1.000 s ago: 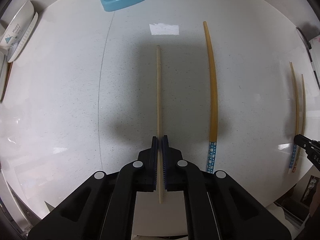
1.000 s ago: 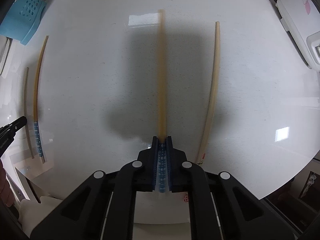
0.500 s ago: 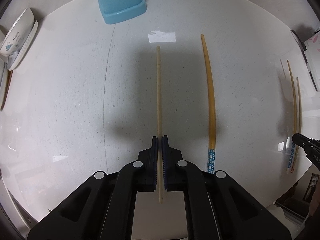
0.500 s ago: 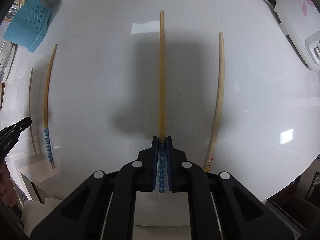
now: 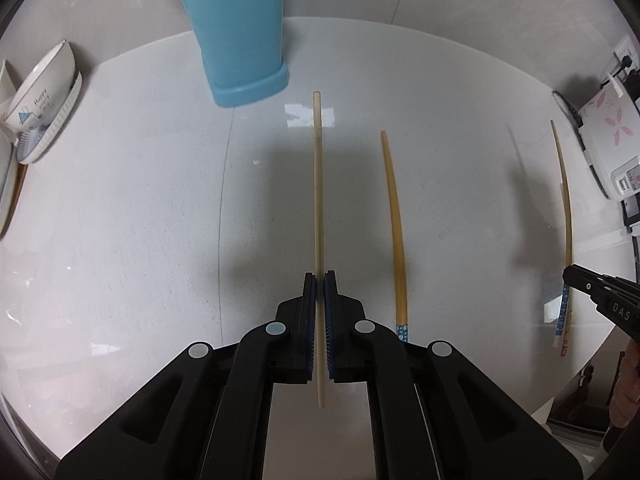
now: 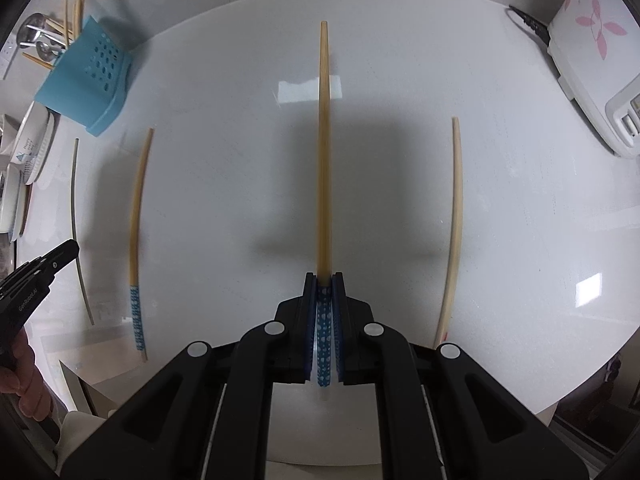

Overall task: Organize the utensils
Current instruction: 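Lift both held chopsticks upright and carry them toward the blue holder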

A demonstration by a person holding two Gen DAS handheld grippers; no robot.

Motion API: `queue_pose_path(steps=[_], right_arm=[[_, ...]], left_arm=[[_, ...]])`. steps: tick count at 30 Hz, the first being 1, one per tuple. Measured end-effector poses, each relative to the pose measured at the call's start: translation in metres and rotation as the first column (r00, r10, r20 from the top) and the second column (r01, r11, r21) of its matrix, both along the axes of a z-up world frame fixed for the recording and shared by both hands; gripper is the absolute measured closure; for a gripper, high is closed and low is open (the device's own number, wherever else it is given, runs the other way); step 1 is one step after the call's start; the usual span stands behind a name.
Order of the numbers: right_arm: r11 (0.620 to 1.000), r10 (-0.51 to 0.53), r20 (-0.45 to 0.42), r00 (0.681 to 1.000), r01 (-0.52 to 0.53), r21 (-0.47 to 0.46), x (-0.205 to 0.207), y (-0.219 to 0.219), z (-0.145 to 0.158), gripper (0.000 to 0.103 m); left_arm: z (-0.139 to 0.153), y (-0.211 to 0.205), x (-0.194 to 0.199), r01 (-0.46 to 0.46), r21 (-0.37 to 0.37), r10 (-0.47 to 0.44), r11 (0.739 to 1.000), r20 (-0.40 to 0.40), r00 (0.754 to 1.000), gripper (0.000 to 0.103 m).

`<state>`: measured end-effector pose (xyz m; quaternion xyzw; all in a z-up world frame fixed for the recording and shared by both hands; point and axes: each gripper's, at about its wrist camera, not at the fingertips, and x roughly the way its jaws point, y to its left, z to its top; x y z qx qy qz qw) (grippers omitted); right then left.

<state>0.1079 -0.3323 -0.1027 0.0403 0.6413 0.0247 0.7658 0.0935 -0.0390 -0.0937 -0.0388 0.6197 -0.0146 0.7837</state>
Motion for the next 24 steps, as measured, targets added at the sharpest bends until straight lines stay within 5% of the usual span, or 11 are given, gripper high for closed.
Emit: queue_pose_path(steps=[24], right_arm=[[0.999, -0.037, 0.219, 0.975, 0.029, 0.037, 0.003, 0.032, 0.042, 0.096]], left_arm=[[0.036, 0.033, 0.009, 0.047, -0.029, -0.042, 0.998, 0.163, 0.986, 0.100]])
